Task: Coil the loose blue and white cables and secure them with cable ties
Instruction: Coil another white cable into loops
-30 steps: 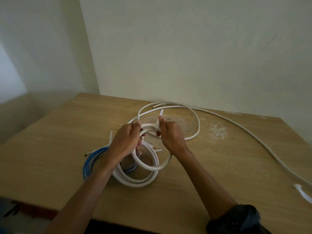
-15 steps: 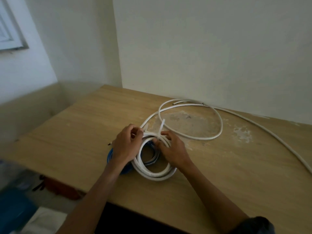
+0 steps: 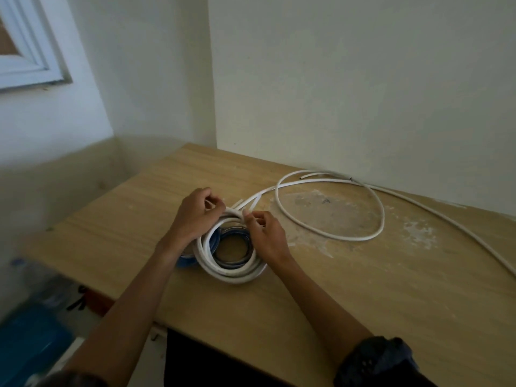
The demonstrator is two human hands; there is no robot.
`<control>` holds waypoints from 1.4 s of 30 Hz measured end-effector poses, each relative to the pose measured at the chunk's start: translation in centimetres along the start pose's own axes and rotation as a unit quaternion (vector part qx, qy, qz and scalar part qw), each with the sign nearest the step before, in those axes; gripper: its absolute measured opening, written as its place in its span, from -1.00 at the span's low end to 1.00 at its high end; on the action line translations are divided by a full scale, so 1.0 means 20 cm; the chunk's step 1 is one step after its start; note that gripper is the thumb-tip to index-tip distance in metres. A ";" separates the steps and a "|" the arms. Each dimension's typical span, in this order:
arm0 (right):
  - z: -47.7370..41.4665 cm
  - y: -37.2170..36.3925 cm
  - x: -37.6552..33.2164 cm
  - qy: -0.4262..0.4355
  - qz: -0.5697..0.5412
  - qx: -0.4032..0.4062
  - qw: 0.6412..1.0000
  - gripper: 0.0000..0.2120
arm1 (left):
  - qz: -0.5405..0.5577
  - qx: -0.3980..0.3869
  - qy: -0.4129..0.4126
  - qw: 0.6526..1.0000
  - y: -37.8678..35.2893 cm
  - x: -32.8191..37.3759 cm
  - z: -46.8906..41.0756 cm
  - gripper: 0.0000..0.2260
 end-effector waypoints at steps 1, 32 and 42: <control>-0.01 0.03 0.00 0.002 -0.003 -0.002 1.000 -0.54 | -0.028 0.012 -0.028 0.999 0.00 0.04 -0.02 -0.88; 0.36 1.22 0.19 0.153 -0.065 0.436 0.885 -0.86 | -0.046 -0.033 -0.322 0.945 -0.68 0.85 -0.39 -0.76; 0.45 1.34 0.16 0.161 -0.124 0.547 0.812 -0.81 | 0.151 -0.160 -0.130 0.967 -0.84 0.71 -0.39 -0.85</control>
Point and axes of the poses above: each hand's wrist, its own z-axis away from the middle knuckle, its own y-axis out of the back of the hand, x = y × z, the point moved 5 cm from there along -z, towards the middle knuckle, and after that the axes turned 5 degrees about -x, right-handed, at the moved point
